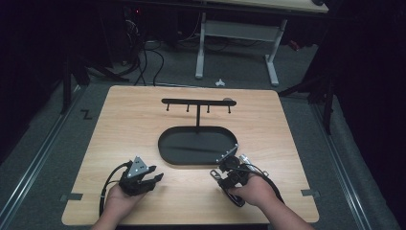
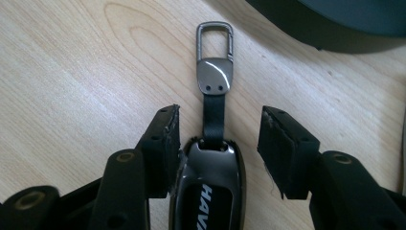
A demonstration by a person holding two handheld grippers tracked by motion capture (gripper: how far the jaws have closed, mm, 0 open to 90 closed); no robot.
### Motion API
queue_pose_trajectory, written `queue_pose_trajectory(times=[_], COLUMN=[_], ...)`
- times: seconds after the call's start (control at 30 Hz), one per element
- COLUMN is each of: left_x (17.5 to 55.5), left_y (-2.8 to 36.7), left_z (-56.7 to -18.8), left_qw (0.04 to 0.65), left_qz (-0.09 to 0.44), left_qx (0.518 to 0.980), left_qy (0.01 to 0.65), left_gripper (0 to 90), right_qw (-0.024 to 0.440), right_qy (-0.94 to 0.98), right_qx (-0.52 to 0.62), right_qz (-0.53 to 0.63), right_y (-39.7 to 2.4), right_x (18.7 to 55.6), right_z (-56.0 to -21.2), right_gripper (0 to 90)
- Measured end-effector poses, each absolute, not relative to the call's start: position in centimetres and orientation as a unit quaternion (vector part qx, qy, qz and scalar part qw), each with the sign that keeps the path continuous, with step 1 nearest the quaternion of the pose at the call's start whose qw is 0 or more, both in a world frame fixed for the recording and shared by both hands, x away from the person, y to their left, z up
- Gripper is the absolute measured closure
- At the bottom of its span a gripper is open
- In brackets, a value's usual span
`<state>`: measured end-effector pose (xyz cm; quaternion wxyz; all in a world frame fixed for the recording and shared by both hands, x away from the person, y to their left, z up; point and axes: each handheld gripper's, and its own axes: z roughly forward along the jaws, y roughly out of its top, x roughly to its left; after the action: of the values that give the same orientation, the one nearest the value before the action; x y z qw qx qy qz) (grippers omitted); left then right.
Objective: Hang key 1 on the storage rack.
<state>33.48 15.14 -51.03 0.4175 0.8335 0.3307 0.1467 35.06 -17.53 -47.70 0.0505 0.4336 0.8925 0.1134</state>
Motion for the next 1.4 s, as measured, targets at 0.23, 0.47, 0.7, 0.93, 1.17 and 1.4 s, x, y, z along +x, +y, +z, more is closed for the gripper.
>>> queue_pose_trajectory(times=[0.23, 0.47, 0.7, 0.93, 1.17, 1.4], left_x=[33.4, 33.3, 33.2, 33.1, 33.0, 33.0], left_y=[14.9, 14.7, 14.4, 14.0, 13.9, 13.8], left_z=[-51.0, -50.9, -51.0, -51.2, -51.1, -51.1], left_qw=[0.421, 0.423, 0.420, 0.417, 0.417, 0.415], left_qz=[0.148, 0.144, 0.143, 0.142, 0.143, 0.144], left_qx=[0.835, 0.838, 0.839, 0.842, 0.843, 0.844], left_qy=[0.323, 0.314, 0.315, 0.311, 0.307, 0.308], left_gripper=[56.7, 56.6, 56.5, 56.4, 56.5, 56.5], right_qw=[0.030, 0.007, -0.002, 0.000, 0.007, 0.011], right_qy=[0.905, 0.897, 0.901, 0.899, 0.902, 0.905], right_qx=[0.423, 0.441, 0.434, 0.438, 0.433, 0.425], right_qz=[0.036, 0.008, 0.001, 0.003, 0.001, 0.000], right_y=[-15.6, -15.2, -15.2, -15.6, -15.4, -15.3], right_x=[36.8, 37.8, 38.3, 38.6, 38.4, 38.3], right_z=[-47.9, -48.3, -48.9, -48.9, -48.8, -48.8], right_gripper=[57.7, 61.7, 68.9, 79.0, 79.5, 79.4])
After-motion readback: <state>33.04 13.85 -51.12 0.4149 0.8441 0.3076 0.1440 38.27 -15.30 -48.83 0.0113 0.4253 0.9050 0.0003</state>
